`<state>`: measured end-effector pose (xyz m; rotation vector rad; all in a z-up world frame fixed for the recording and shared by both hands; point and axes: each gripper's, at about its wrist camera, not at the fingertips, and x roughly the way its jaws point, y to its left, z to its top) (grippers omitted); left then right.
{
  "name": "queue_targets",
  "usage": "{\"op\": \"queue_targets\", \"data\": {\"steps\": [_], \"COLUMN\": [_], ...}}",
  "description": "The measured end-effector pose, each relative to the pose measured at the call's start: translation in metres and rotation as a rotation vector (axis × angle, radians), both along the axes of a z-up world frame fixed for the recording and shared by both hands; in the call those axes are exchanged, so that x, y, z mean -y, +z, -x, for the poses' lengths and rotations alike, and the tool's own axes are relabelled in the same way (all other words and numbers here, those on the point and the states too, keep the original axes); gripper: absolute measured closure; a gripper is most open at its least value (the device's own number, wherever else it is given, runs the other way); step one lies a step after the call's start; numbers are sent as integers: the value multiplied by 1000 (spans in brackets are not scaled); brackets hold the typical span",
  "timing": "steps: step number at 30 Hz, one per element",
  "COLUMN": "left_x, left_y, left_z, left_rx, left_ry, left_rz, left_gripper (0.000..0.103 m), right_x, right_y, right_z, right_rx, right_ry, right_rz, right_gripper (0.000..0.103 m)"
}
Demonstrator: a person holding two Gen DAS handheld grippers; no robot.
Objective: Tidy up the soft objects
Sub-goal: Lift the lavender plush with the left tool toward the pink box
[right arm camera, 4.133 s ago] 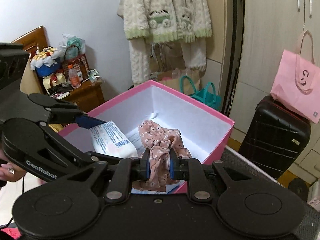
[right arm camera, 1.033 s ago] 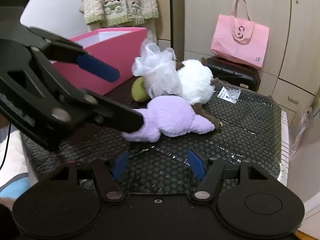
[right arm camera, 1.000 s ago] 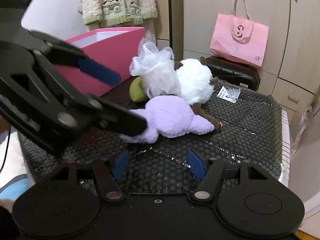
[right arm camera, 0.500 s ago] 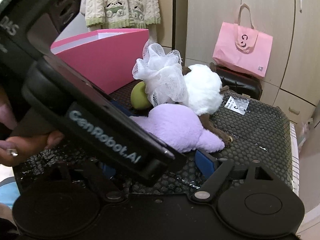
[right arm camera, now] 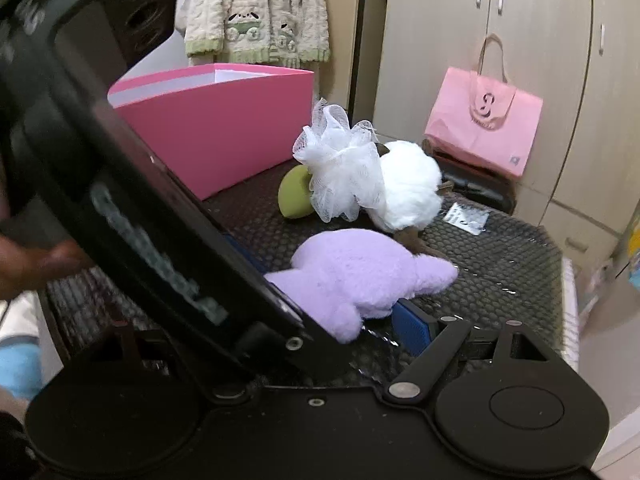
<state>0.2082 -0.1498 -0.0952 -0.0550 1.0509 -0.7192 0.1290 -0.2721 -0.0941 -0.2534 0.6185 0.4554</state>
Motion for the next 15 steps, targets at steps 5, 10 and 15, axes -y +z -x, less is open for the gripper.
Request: {"op": "queue_targets", "data": {"steps": [5, 10, 15], "left_x": [-1, 0, 4], "left_y": [6, 6, -7], "left_z": [6, 0, -3], "left_rx": [128, 175, 140], "left_ry": [38, 69, 83], "left_rz": [-46, -19, 8], "left_gripper": [31, 30, 38], "right_x": [7, 8, 1], "right_y": [-2, -5, -10], "right_z": [2, -10, -9], "right_rx": [-8, -41, -25], "right_ry": [-45, -87, -108], "right_rz": [-8, -51, -48], "right_gripper": [13, 13, 17]}}
